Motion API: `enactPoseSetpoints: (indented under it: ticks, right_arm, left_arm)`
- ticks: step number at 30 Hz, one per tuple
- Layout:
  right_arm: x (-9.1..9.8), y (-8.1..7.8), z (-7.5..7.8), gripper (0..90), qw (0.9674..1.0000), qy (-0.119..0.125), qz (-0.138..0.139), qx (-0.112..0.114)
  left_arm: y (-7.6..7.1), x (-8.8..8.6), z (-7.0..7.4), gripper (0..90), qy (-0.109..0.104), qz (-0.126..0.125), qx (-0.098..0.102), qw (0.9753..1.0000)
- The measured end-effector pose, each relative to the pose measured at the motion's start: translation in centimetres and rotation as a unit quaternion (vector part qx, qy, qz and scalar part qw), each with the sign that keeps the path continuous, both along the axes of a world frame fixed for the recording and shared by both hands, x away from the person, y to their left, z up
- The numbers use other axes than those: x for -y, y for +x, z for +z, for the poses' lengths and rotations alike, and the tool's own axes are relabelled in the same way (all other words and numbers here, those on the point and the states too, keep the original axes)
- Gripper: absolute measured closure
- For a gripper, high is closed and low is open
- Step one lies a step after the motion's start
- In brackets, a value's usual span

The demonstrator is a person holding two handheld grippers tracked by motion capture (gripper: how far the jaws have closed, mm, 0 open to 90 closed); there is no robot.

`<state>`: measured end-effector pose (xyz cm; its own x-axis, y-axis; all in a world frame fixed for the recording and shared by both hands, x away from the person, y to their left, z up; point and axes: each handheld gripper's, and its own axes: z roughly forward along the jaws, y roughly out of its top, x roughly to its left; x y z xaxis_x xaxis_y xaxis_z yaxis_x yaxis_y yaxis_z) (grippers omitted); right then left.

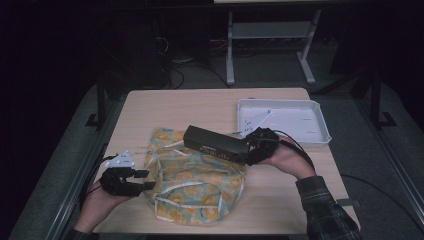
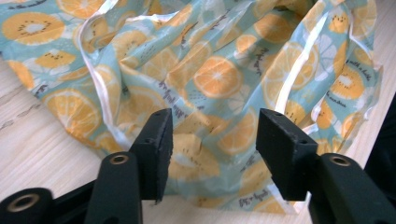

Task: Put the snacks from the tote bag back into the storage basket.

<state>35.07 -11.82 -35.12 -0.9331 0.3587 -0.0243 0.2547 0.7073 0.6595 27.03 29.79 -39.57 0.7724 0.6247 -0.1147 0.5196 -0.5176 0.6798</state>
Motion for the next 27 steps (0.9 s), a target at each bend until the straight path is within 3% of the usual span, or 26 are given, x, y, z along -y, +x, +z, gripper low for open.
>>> enactPoseSetpoints:
  ticks: [8,18,27]
  right_arm:
    - [1.2,0.4,0.0,42.0,0.9998,0.005,-0.021,-0.006]
    - [3.0,0.9,-0.1,42.0,0.9989,0.008,-0.045,-0.006]
    - [5.0,1.8,-0.2,42.0,0.9972,0.006,-0.074,-0.001]
  left_arm:
    - [-1.2,-0.6,0.6,36.1,-0.013,0.003,0.020,0.9997]
    - [-1.6,-1.6,1.0,32.3,-0.020,0.017,0.036,0.9990]
    - [-2.1,-3.2,0.0,29.1,-0.013,0.042,0.039,0.9983]
